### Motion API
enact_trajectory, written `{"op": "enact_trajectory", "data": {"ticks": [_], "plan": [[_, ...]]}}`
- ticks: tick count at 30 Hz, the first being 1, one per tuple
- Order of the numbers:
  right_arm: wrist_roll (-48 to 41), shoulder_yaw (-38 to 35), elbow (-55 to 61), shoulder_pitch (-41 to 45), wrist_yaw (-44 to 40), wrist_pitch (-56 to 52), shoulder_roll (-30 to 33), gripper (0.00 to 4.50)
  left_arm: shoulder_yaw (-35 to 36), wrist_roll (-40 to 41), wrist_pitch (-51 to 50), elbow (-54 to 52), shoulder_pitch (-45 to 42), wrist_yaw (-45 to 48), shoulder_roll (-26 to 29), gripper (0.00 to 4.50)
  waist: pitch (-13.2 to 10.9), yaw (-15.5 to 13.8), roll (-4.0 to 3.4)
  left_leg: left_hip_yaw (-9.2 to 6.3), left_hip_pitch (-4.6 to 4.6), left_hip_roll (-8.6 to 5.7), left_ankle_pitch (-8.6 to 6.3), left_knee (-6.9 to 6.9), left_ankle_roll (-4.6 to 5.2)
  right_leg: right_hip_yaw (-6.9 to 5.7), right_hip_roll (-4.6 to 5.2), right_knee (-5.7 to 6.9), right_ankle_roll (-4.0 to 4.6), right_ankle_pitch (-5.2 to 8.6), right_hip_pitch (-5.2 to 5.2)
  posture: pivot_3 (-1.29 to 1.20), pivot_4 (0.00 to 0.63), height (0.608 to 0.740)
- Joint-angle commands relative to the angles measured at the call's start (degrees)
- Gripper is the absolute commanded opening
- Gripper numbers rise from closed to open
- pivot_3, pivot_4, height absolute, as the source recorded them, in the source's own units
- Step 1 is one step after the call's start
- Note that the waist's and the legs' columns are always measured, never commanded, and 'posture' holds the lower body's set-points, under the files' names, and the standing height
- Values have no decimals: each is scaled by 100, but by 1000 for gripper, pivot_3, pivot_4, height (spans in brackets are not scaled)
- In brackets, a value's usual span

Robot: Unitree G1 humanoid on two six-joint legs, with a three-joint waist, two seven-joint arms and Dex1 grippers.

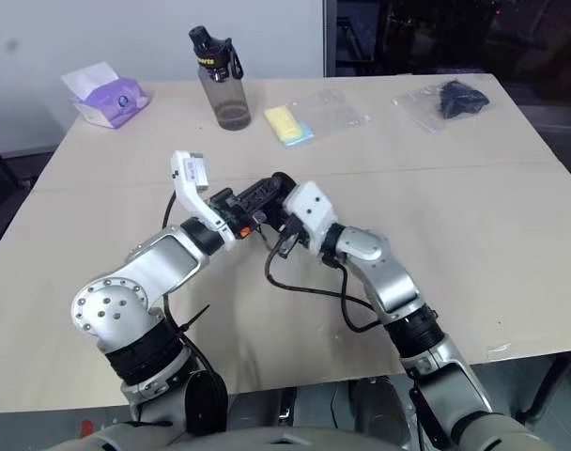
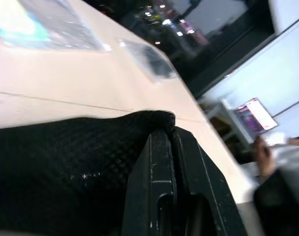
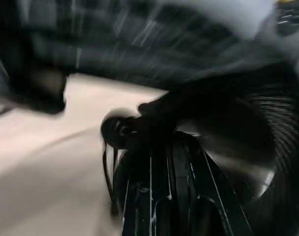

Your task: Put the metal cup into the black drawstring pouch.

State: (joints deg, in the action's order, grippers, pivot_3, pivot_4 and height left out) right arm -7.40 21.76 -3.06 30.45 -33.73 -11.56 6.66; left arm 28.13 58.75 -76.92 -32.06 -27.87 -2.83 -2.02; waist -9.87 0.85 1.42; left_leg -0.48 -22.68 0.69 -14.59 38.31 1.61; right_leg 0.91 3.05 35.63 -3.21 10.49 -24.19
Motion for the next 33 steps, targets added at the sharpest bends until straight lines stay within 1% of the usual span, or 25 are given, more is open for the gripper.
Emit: {"op": "enact_trajectory", "data": {"ticks": [1, 2, 4, 5, 7, 10, 12, 14, 16, 19, 20, 21, 23, 24, 26, 28, 31, 33], "plan": [[559, 323, -361, 300, -264, 755, 139, 0, -54, 594, 59, -285, 88, -146, 204, 64, 0, 4, 0, 0, 0, 0, 1, 0, -2, 0, 0, 0, 0, 0, 0, 0, 150, 740], [638, 359, -475, 343, -285, 873, 136, 0, -88, 674, 101, -264, 120, -201, 260, 64, 0, 6, 0, 2, 1, 0, 1, 0, -2, 3, 0, -1, 0, 0, 0, 0, 150, 740], [523, 232, -479, 402, -331, 668, 83, 0, -136, 643, 235, -178, 168, -338, 381, 64, -1, 4, 2, 1, 1, -1, 2, 0, -4, 2, 0, -2, 2, 1, 0, 0, 150, 740], [459, 155, -432, 412, -350, 567, 67, 594, -149, 605, 302, -128, 183, -401, 439, 0, -2, 2, 3, 0, 1, -1, 4, 0, -7, 2, 0, -2, 2, 1, 1, 0, 150, 740], [372, 6, -284, 375, -383, 563, 89, 1301, -199, 462, 420, -10, 206, -527, 539, 0, -2, -5, 4, -3, 1, -1, 8, 0, -13, 0, 0, -1, 4, 1, 1, 0, 150, 740], [112, -297, 429, 133, -541, 542, 346, 2714, -294, 265, 592, 190, 288, -626, 700, 0, -2, -22, 3, -6, -1, -4, 10, 0, -17, 1, 1, 0, 4, 1, 1, 0, 150, 740], [-4, -400, 820, 16, -660, 457, 531, 3514, -321, 294, 666, 267, 328, -672, 758, 0, -2, -22, 3, -7, -3, -6, 10, -1, -17, 1, 3, -2, 4, 1, 1, 0, 150, 740], [-229, -605, 1397, -95, -810, 159, 844, 3514, -347, 327, 725, 377, 333, -728, 820, 0, -3, -21, 3, -8, -4, -6, 10, -1, -17, 2, 4, -6, 3, 1, 1, 0, 150, 740], [-634, -904, 1881, -187, -747, -337, 962, 3514, -376, 345, 797, 470, 317, -766, 867, 0, -3, -24, 3, -8, -6, -7, 10, -1, -17, 0, 4, -7, 4, 1, 1, 0, 150, 740], [-1943, -1590, 2584, -525, -496, -1522, 931, 3514, -209, 680, 1002, 700, 143, -1063, 714, 0, -3, -28, 4, -13, -5, -6, 10, -1, -17, -5, 4, -3, 4, 1, 1, 0, 150, 740], [-2219, -1681, 2712, -673, -490, -1841, 969, 3514, -168, 817, 1065, 762, 93, -1169, 669, 0, -3, -29, 5, -15, -5, -5, 10, -1, -17, -6, 4, -3, 4, 1, 2, 0, 150, 740], [-2305, -1653, 2772, -816, -547, -2019, 1060, 3514, -153, 936, 1121, 803, 51, -1264, 641, 0, -2, -29, 6, -16, -5, -5, 9, -1, -16, -7, 4, -3, 4, 1, 2, 0, 150, 740], [-2199, -1443, 2778, -1072, -565, -2293, 1260, 3514, -139, 1202, 1207, 887, -31, -1489, 616, 0, -3, -27, 5, -15, -6, -5, 9, -1, -16, -7, 4, -4, 5, 2, 2, 0, 150, 740], [-1994, -1252, 2730, -1160, -543, -2332, 1374, 3514, -158, 1301, 1223, 917, -63, -1577, 644, 0, -3, -25, 5, -12, -6, -5, 9, -1, -16, -5, 4, -4, 5, 2, 2, 0, 150, 740], [-1836, -919, 2652, -1270, -456, -2549, 1419, 3514, -195, 1478, 1308, 977, -118, -1743, 678, 0, -4, -3, 5, -5, -4, -6, 9, -1, -16, 1, 5, -4, 5, 2, 1, 0, 150, 740], [-1743, -700, 2424, -1227, -269, -2578, 1146, 3514, -225, 1686, 1439, 1055, -147, -1934, 676, 0, -3, 3, 6, -4, -3, -5, 9, -1, -16, 2, 3, -4, 4, 2, 0, 0, 150, 740], [-1345, -354, 1794, -1037, -46, -2321, 710, 3514, -375, 1841, 1511, 1100, -126, -2039, 790, 0, -3, 4, 6, -9, -2, -4, 9, -1, -16, 1, -2, -3, 3, 3, 0, 0, 150, 740], [-1158, -314, 1211, -877, 218, -2080, 229, 3514, -471, 1929, 1585, 1116, -81, -2092, 851, 0, -3, -7, 6, -10, -2, -4, 10, -1, -16, 1, -3, -3, 3, 2, 1, 0, 150, 740]]}}
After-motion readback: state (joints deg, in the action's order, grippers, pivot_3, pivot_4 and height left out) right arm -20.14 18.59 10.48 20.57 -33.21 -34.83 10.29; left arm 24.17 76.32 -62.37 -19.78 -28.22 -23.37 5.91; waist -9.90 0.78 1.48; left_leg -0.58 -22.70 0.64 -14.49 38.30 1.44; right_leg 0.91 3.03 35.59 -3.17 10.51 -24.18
